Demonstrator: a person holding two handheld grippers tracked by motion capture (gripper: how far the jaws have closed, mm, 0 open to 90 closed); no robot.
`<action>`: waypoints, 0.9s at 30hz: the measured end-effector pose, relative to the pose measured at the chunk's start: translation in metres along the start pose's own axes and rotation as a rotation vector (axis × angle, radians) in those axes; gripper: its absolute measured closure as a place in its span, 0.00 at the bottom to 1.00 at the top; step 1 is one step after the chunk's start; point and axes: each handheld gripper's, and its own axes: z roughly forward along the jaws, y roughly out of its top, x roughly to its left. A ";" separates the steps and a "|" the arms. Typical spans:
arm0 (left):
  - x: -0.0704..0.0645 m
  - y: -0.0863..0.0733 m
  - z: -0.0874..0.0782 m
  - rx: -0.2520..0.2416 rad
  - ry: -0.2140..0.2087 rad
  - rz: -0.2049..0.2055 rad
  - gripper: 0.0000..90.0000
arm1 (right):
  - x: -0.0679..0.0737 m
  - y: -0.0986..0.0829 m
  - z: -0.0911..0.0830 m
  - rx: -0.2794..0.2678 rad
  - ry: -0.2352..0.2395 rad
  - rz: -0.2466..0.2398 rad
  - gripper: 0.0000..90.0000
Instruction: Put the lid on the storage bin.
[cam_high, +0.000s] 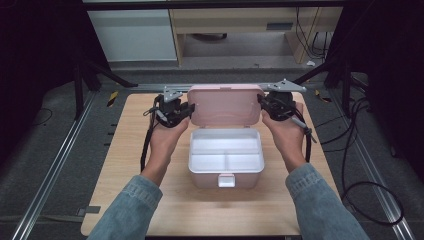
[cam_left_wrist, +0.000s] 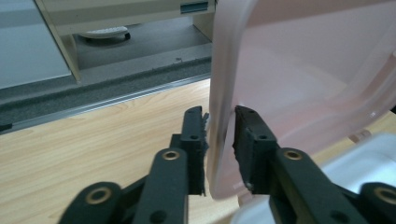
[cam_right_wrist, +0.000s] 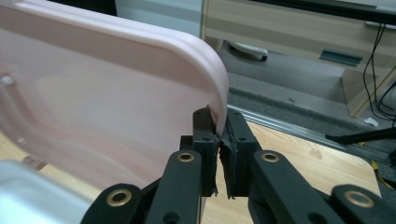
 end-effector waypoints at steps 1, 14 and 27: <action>-0.001 -0.004 -0.003 -0.005 -0.006 -0.003 0.77 | 0.001 -0.002 -0.004 -0.006 0.007 0.001 0.95; 0.016 -0.055 -0.050 -0.036 -0.043 -0.025 0.55 | 0.010 -0.038 -0.045 -0.036 0.090 -0.005 0.90; 0.038 -0.067 -0.064 0.019 -0.017 -0.011 0.39 | 0.003 -0.060 -0.061 -0.036 0.213 0.069 0.86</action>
